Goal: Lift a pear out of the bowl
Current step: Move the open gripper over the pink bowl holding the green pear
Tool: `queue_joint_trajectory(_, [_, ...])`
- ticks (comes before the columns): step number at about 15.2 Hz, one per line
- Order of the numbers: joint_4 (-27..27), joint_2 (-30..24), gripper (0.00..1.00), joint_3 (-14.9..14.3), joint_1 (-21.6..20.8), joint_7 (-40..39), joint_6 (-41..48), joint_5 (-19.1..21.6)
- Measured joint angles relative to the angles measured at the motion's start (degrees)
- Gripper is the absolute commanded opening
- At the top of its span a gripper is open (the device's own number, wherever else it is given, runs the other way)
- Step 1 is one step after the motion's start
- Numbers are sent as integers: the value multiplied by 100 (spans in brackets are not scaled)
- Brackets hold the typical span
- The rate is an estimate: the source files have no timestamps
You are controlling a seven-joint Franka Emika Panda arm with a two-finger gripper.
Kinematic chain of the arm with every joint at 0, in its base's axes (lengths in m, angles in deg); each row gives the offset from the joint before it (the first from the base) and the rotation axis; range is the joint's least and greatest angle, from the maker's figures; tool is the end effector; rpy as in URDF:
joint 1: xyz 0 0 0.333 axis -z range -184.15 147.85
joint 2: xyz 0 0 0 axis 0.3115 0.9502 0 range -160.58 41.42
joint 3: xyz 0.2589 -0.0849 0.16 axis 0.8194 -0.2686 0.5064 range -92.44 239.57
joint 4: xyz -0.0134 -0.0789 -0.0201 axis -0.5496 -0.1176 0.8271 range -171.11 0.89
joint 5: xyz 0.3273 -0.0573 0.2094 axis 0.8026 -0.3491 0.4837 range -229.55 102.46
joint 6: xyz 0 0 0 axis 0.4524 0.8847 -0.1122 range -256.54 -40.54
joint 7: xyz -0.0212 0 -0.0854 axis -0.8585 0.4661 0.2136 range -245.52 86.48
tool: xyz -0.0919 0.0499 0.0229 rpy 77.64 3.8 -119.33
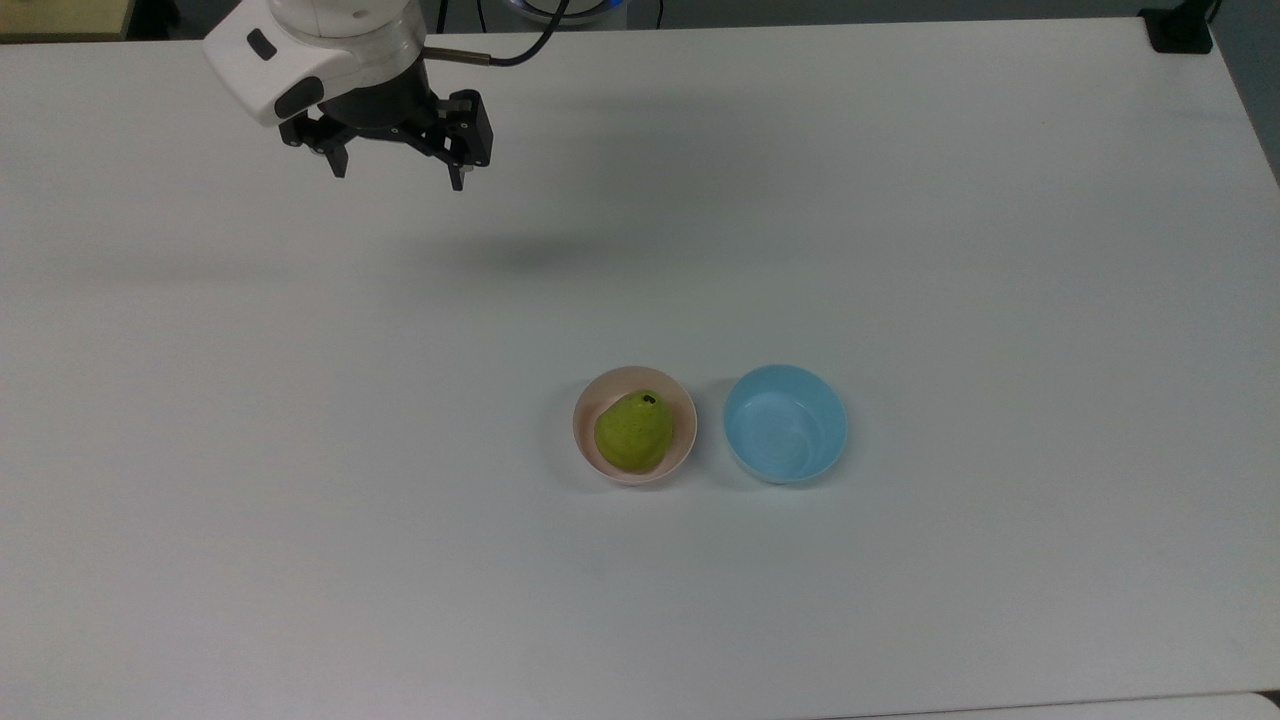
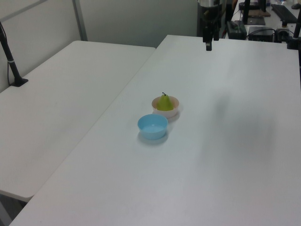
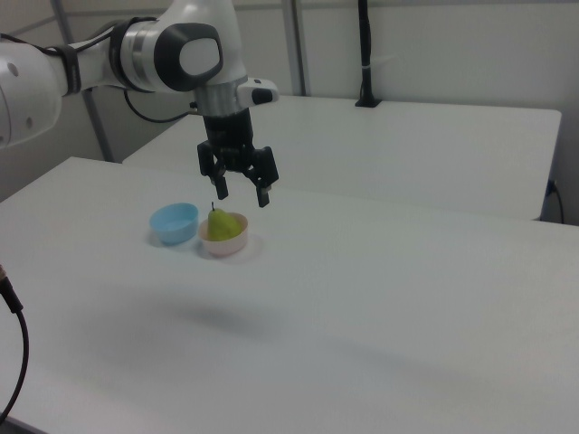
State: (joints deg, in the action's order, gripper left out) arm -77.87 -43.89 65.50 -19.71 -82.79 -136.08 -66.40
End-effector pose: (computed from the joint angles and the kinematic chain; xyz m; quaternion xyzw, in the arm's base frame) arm 0.6334 -0.0665 0.5293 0.9982 -0.0234 -0.0363 0.0409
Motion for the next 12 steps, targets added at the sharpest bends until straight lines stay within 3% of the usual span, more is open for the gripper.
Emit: queue_joint_trajectory(12, [0, -20, 100, 3, 77, 13, -6, 526])
